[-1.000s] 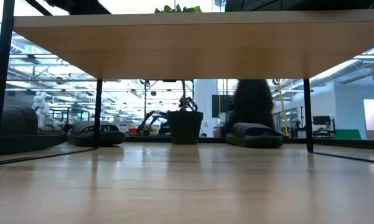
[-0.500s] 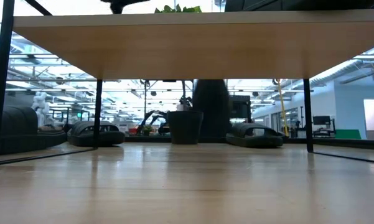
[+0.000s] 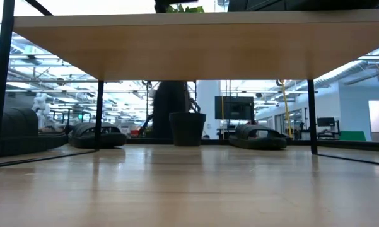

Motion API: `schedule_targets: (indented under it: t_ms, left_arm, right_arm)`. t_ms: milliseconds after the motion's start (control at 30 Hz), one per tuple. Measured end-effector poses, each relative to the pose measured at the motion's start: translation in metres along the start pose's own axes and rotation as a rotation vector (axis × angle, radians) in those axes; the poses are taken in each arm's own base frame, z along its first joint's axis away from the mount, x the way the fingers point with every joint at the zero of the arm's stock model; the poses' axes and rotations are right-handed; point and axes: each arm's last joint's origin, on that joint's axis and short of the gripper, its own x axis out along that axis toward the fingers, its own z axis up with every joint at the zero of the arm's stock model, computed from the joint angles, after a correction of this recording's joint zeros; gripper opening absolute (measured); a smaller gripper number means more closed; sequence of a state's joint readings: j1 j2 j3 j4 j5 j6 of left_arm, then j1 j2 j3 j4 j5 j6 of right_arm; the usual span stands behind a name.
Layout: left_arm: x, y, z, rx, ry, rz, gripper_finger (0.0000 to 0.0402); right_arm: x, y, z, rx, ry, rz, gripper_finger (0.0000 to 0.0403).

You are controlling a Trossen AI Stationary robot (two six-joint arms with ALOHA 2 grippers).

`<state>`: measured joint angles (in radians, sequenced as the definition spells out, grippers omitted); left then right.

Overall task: Pick and place slides into the shelf
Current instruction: Put the black slipper on the shelf

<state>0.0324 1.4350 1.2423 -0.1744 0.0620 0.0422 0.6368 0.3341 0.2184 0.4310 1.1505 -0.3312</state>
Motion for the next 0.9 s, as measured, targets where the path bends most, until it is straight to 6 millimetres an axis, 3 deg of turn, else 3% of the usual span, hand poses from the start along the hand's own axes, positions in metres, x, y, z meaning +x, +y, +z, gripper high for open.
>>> schedule_targets:
  t_ms: [233, 467, 700, 900]
  left_arm:
    - [0.032, 0.000, -0.015, -0.153, 0.032, -0.023, 0.0159]
    - [0.035, -0.008, -0.008, -0.326, -0.022, -0.154, 0.0262]
    - [0.040, -0.017, -0.011, -0.446, -0.002, -0.181, 0.0315]
    - [0.055, -0.028, -0.024, -0.444, 0.067, -0.206, 0.0325]
  right_arm:
    - [-0.001, 0.000, 0.000, -0.015, -0.001, 0.009, 0.0000]
    - [-0.001, 0.000, 0.001, -0.028, -0.009, 0.010, 0.0000]
    - [-0.001, 0.000, 0.001, -0.037, -0.009, 0.010, 0.0000]
    - [-0.001, 0.000, 0.001, -0.036, -0.013, 0.020, 0.0000]
